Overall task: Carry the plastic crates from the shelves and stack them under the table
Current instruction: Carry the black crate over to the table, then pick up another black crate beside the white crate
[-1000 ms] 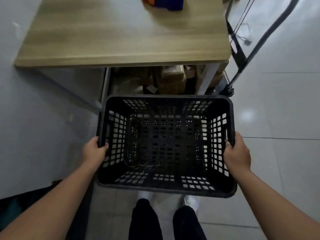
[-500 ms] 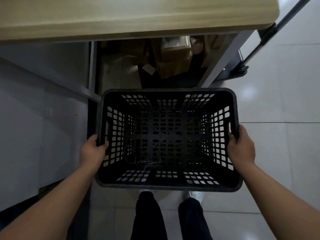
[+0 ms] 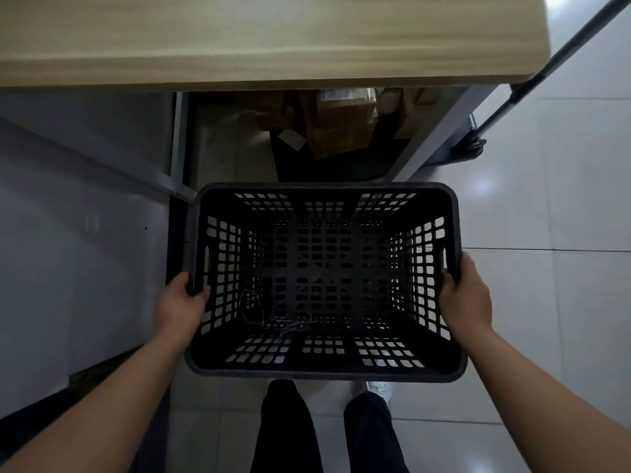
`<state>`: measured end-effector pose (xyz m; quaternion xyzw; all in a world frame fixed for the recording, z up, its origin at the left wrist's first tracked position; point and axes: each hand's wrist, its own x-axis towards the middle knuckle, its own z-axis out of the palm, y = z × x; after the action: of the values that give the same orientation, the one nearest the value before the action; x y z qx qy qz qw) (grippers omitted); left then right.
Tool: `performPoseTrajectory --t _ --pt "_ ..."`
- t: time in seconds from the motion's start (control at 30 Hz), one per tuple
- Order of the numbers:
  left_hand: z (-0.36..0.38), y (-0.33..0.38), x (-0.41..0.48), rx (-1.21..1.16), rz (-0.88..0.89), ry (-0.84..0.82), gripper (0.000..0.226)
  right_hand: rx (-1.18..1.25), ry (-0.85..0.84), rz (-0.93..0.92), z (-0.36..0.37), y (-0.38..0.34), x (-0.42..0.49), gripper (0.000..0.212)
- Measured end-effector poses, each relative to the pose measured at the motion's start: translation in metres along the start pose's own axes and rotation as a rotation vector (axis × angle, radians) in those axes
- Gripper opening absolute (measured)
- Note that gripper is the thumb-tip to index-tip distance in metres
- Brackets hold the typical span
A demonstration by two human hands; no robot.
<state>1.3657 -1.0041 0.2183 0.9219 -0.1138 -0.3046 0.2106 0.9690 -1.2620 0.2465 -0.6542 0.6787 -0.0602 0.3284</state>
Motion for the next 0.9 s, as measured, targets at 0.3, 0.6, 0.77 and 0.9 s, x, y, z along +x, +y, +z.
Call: performPoseTrajectory --t 0.3,0.6,0.77,0.9 --pt "-0.020 0.033 -0.013 0.070 0.076 -0.006 0.076 -0.037 -0.087 0.029 -0.023 -0.013 -0.002 0.066" --pt "-0.102 0.215 -0.099 0.081 0.688 -0.123 0.067 0.086 0.158 -0.145 -0.151 -0.112 -0.086 0.054" --pt "-0.138 0.311 -0.197 0.032 1.039 -0.311 0.063 0.198 0.341 -0.134 -0.242 -0.135 -0.184 0.050" --pt "-0.151 0.370 -0.293 0.007 1.293 -0.433 0.058 0.243 0.495 -0.068 -0.312 -0.119 -0.280 0.050"
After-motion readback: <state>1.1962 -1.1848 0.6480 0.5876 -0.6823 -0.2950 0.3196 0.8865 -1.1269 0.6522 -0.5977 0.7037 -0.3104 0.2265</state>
